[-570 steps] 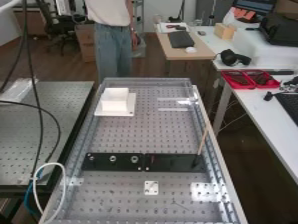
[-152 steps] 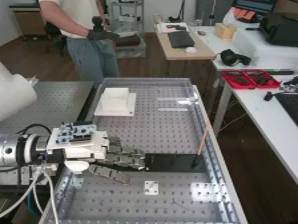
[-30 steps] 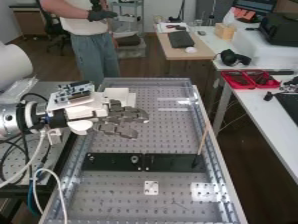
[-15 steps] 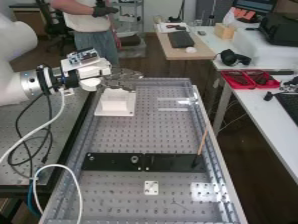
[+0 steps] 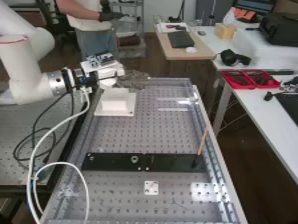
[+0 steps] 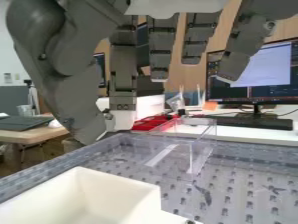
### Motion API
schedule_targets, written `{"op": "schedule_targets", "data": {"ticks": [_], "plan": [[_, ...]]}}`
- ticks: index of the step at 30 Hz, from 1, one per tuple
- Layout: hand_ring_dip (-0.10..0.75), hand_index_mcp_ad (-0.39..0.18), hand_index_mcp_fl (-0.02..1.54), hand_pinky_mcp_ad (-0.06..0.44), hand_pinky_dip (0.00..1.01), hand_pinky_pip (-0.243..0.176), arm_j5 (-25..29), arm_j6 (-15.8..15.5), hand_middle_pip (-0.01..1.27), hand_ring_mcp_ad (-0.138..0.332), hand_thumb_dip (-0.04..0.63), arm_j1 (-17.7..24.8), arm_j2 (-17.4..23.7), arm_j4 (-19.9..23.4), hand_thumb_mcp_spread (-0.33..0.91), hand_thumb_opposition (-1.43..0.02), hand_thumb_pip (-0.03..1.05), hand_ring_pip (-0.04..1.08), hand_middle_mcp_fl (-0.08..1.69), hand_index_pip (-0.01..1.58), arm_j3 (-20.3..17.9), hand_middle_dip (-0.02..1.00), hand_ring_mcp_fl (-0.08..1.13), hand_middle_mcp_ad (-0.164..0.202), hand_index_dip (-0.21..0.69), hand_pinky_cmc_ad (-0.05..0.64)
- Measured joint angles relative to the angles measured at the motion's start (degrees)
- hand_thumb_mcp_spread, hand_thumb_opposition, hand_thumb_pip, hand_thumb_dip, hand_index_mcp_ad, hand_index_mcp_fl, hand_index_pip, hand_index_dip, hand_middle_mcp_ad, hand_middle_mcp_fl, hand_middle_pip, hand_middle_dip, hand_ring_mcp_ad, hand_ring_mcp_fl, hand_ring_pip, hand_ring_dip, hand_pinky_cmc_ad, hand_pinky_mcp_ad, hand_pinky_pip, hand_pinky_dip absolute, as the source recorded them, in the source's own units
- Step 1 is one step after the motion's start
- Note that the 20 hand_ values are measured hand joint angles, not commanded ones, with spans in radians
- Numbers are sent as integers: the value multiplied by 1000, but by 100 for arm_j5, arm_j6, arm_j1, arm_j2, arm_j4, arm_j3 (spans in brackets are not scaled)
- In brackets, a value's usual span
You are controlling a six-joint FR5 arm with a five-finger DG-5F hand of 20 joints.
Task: Grab the larger nut and place it in the white container
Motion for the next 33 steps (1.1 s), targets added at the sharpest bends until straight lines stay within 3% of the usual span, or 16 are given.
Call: {"op": "schedule_targets", "data": {"ticks": [9,33], "plan": [[141,-122,290,278,372,-10,1313,474,126,115,222,422,70,578,349,-852,728,99,168,1525,-524,253,12,59,-9,330],[141,-122,290,278,375,-10,1981,435,126,115,222,1029,-27,452,349,-852,728,99,168,1525,-843,253,12,59,-9,330]]}}
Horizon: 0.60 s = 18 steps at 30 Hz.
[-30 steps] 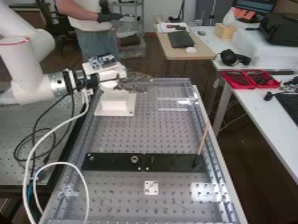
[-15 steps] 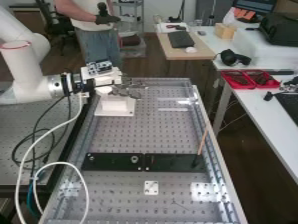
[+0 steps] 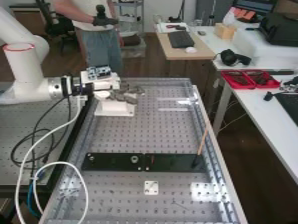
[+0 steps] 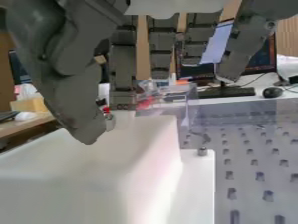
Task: Grab the larger nut and place it in the white container
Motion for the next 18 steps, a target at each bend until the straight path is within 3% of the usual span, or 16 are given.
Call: {"op": "schedule_targets", "data": {"ticks": [4,7,13,16,18], "plan": [[141,-138,188,278,379,-12,109,-10,126,115,223,75,16,-225,353,-852,731,101,141,1532,-8,253,12,61,5,330],[141,-173,30,278,415,-26,222,-7,119,115,220,149,57,-375,354,-852,801,96,68,1344,-26,253,10,61,0,330],[141,-222,44,278,490,-61,385,-2,119,113,220,192,214,-495,316,-848,806,94,7,1178,-68,253,12,61,-10,330],[141,-204,23,278,522,-58,423,-26,119,117,237,174,398,-566,297,-848,805,94,5,1012,-66,253,12,61,-72,330],[141,-204,23,278,517,-75,435,-61,119,117,236,120,637,-665,284,-848,838,94,9,1000,-28,253,12,61,-87,330]]}}
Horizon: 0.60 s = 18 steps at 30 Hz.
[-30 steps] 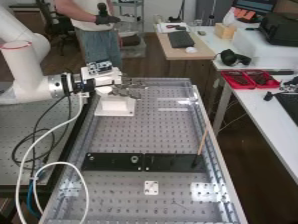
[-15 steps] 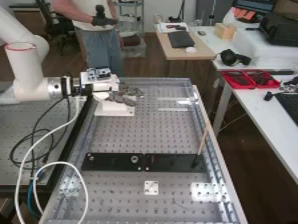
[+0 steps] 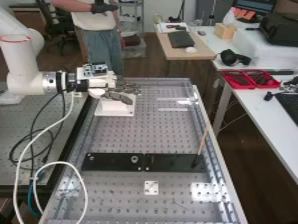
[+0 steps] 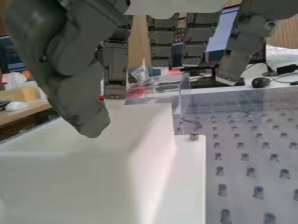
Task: Grab the larger nut and place it in the white container
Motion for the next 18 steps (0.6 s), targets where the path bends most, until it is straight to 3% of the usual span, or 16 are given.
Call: {"op": "schedule_targets", "data": {"ticks": [4,10,14,18], "plan": [[141,-208,21,278,532,-75,-8,-99,119,113,236,-122,385,-249,267,-848,850,91,5,962,164,253,12,58,-105,333],[141,-195,23,276,552,-75,-138,-207,119,113,239,-631,825,-933,243,-850,812,91,23,822,841,253,2,59,-105,330],[140,-159,17,278,569,-80,-356,-157,115,126,229,-1091,854,-1291,187,-819,710,94,42,506,1298,253,0,56,-91,333],[141,-140,16,297,571,-84,-659,-8,122,138,190,-1567,787,-1563,141,-806,620,98,91,311,1735,269,0,58,-26,333]]}}
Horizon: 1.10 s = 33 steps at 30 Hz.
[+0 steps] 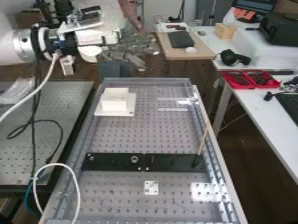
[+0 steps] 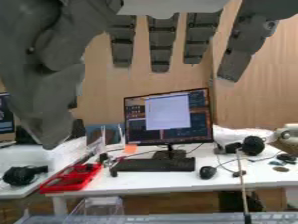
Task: Grab the larger nut and place it in the white container
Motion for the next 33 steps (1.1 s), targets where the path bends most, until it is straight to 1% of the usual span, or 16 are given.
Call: {"op": "schedule_targets", "data": {"ticks": [2,3,4,6,7,8,10,11,12,15,17,20,23,26,29,33], "plan": [[141,-122,23,295,569,-91,-116,69,122,138,173,-221,-69,-118,145,-805,569,98,91,244,243,269,2,59,-10,337],[141,-120,19,305,569,-91,-169,100,122,157,169,-343,-123,-195,147,-794,559,94,91,222,407,265,2,61,-9,344],[141,-113,23,314,557,-91,-197,113,122,161,159,-410,-164,-247,147,-791,550,94,91,209,525,265,2,58,0,344],[138,-113,21,309,543,-91,-233,90,124,173,140,-512,-255,-374,145,-791,522,98,91,182,781,265,2,61,30,353],[141,-113,24,316,539,-93,-236,63,126,176,140,-534,-287,-420,145,-794,520,98,94,173,864,269,2,61,42,346],[141,-113,37,326,525,-93,-228,8,126,176,140,-559,-338,-499,145,-791,520,98,94,155,989,265,2,61,45,356],[138,-113,37,328,496,-93,-191,-80,124,175,140,-583,-432,-620,145,-791,518,94,91,150,1181,269,0,58,47,372],[138,-113,38,330,483,-89,-148,-111,126,176,129,-594,-505,-698,145,-791,517,99,87,143,1314,265,0,58,45,382],[138,-113,38,330,468,-93,-91,-126,126,176,126,-597,-574,-763,145,-791,511,96,87,148,1433,265,0,61,58,379],[138,-113,49,328,449,-89,114,-168,127,178,113,-588,-715,-883,145,-791,510,96,87,129,1624,265,0,58,61,398],[138,-115,58,326,433,-89,244,-196,133,178,113,-568,-792,-958,145,-791,510,96,87,129,1715,265,2,58,61,401],[136,-113,54,339,405,-93,463,-251,133,178,113,-521,-946,-1181,148,-796,517,98,87,126,1868,265,0,61,61,401],[136,-113,52,339,403,-93,589,-276,133,178,110,-486,-1061,-1347,148,-798,531,98,87,120,1964,265,2,61,56,396],[136,-113,52,339,405,-93,647,-364,133,178,110,-467,-1128,-1395,148,-798,539,98,87,120,1990,265,2,61,56,414],[136,-113,52,339,403,-93,671,-435,133,178,110,-464,-1181,-1398,152,-798,555,98,87,120,2003,265,2,61,56,414],[136,-113,52,339,405,-89,625,-487,133,178,110,-478,-1193,-1395,126,-798,557,94,87,120,2048,265,0,58,56,414]]}}
